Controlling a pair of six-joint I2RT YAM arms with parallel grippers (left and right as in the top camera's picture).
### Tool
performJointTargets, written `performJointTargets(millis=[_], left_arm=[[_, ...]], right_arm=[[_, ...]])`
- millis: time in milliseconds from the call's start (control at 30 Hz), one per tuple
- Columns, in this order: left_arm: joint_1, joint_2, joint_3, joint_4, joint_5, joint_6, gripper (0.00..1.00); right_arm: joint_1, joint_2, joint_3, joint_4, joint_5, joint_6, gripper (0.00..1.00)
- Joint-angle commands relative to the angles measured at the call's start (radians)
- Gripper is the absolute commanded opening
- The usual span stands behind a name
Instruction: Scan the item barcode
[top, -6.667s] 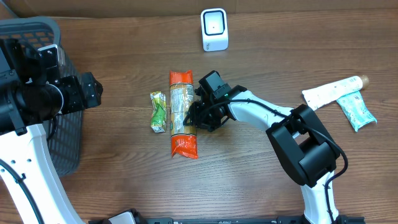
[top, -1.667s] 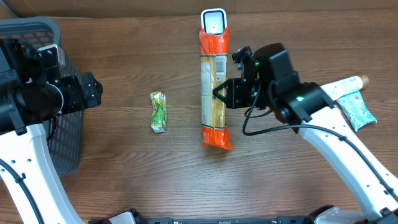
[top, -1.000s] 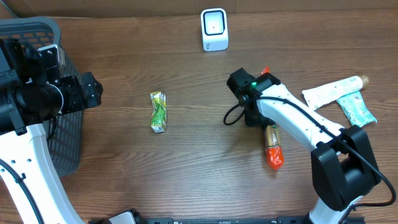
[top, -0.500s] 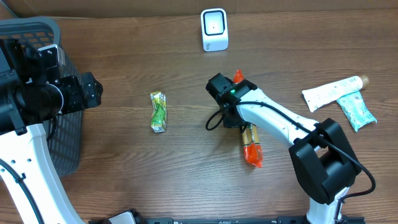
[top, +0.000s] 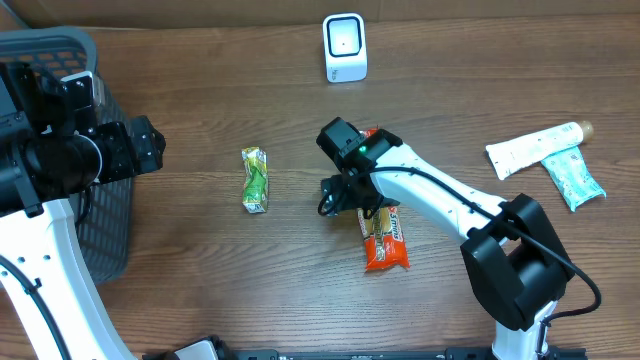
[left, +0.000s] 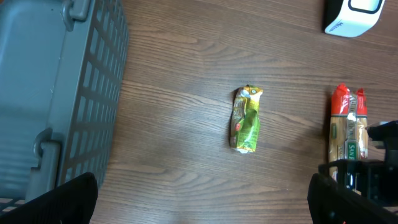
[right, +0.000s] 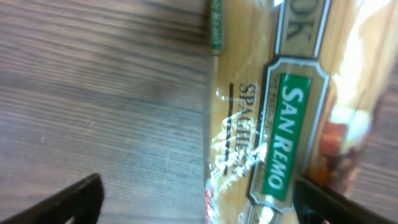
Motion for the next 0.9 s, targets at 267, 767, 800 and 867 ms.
performJointTargets(millis=[267,767,800,867], left_arm=[[0.003,0.005,0.006,-0.002,0.009,0.019,1.0],[0.003,0.005,0.006,-0.002,0.009,0.019,1.0],[0.003,0.005,0.006,-0.002,0.009,0.019,1.0],[0.003,0.005,0.006,-0.002,0.009,0.019,1.0]], right_arm=[[-0.1,-0.148,0.199,-0.212,0.074,-0.01,1.0],[-0.209,-0.139,-0.01,-0.094,0.024,-0.011,1.0],[-0.21,-0.139,-0.013,-0.092,0.024,-0.011,1.0],[-0.21,-0.139,-0.014,-0.092,0.024,-0.011,1.0]])
